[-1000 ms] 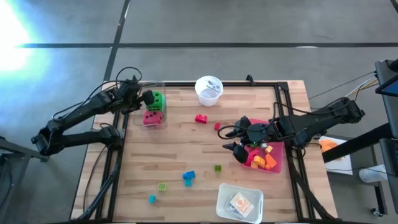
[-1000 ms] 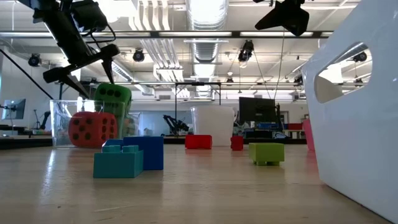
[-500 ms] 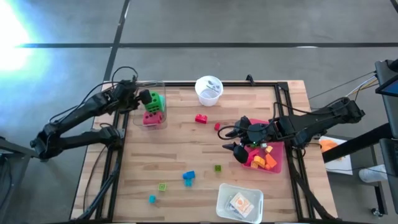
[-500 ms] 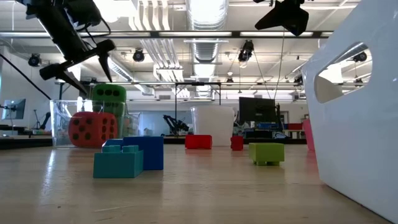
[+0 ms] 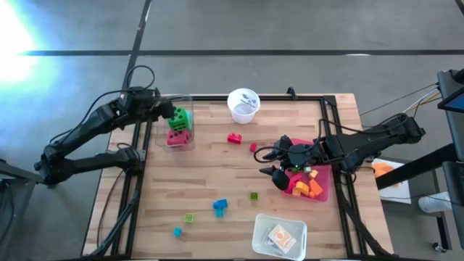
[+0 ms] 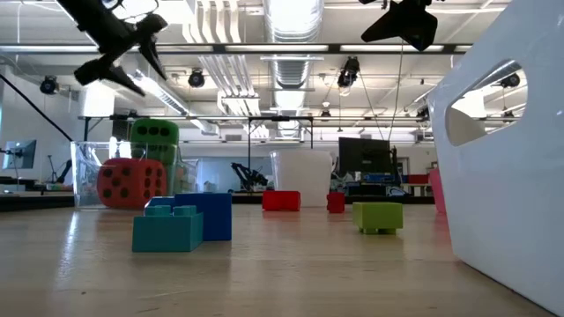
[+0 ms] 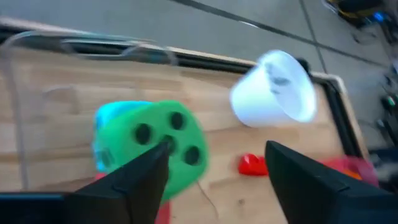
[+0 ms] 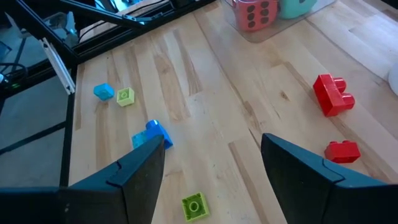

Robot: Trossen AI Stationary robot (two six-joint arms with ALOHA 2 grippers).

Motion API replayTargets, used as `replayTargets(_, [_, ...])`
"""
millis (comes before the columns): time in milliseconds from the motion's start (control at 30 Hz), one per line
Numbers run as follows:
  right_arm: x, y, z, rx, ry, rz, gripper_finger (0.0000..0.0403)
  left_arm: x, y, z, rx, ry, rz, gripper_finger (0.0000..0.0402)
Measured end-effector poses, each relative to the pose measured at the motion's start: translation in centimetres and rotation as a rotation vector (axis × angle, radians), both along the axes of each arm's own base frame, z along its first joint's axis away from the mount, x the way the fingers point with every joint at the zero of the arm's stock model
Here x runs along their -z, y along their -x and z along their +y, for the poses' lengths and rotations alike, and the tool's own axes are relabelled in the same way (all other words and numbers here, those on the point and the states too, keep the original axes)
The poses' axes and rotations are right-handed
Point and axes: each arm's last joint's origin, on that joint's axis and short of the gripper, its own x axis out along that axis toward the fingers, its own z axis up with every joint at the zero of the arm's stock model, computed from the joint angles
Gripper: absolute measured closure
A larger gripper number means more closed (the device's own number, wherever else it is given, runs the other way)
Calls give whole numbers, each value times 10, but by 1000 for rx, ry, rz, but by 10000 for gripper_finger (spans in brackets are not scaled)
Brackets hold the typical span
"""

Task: Pick & Place Toys
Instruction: Put the light green game piece into the pink bin

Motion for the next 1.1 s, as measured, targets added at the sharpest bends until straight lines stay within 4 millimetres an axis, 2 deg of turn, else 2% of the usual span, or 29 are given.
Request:
replayTargets(200, [0,0,-2,19,8,-4,145,-19,-13,-24,221,-77,-8,194])
replayTargets(333, [-1,-1,-6,69,33,-14,145,-28,-17,-43,362,-169,56,223])
replayTargets(633, [-4,-2,-15,164,75,-45,145,-27,-27,-94,685,-215,72,290])
replayTargets(833, [-4,-3,-22,224,56,-55,145,-20,-31,-124,816,-133,47,314])
replayTargets(1000, [-4,-3,-26,258,35,-59,145,-14,-52,-155,958,-154,23,321])
replayTargets(1100, [-4,-3,-26,257,37,-59,145,-6,-68,-170,1000,-166,79,322])
